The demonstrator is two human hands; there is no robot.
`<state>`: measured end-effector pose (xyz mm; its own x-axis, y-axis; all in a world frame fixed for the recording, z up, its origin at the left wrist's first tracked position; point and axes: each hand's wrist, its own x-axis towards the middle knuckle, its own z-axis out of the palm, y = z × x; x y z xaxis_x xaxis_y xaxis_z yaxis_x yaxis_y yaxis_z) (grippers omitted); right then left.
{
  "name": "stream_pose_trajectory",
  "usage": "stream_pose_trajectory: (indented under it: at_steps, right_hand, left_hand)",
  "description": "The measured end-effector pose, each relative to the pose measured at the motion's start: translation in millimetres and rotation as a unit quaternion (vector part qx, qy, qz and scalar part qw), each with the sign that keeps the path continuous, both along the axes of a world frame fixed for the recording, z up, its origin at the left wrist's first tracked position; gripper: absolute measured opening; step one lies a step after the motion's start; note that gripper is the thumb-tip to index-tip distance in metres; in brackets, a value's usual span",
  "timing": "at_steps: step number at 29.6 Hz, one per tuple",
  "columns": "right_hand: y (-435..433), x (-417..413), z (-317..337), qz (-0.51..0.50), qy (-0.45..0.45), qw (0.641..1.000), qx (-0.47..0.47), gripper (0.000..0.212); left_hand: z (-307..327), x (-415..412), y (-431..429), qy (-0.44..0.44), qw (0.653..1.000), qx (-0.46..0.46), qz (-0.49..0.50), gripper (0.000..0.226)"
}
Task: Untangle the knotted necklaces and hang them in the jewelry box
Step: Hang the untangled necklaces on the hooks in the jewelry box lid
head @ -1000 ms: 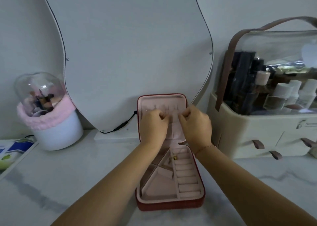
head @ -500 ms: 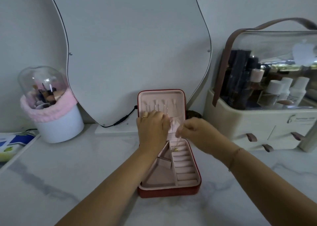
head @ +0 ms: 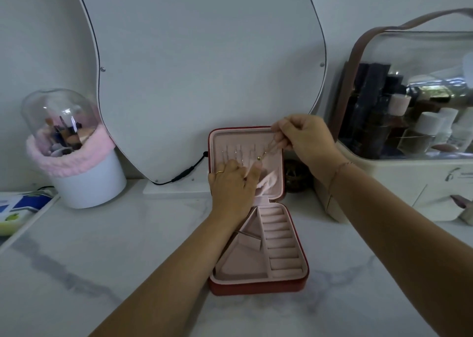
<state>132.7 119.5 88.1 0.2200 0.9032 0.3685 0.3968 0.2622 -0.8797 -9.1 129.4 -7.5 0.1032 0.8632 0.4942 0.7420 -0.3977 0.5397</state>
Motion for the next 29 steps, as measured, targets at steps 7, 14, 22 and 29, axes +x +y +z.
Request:
stream_pose_trajectory:
  at_steps: [7, 14, 22, 29]
  right_hand:
    - [2, -4, -32, -0.042, -0.038, 0.998, -0.013, 0.017]
    - [-4, -2, -36, -0.051, -0.024, 0.998, -0.001, 0.008]
    - [-31, 1, -59, -0.003, -0.062, 0.997, -0.055, 0.009]
    - [-89, 5, -97, 0.138, -0.301, 0.940, -0.077, 0.017]
  left_hand:
    - [-3, 1, 3, -0.024, 0.999, 0.038, -0.002, 0.068]
    - [-2, 0, 1, -0.023, 0.998, 0.052, -0.001, 0.058]
    - [0, -3, -4, -0.056, 0.998, 0.001, -0.025, 0.050]
    - [-1, -24, -43, 0.098, 0.985, -0.086, -0.114, 0.046]
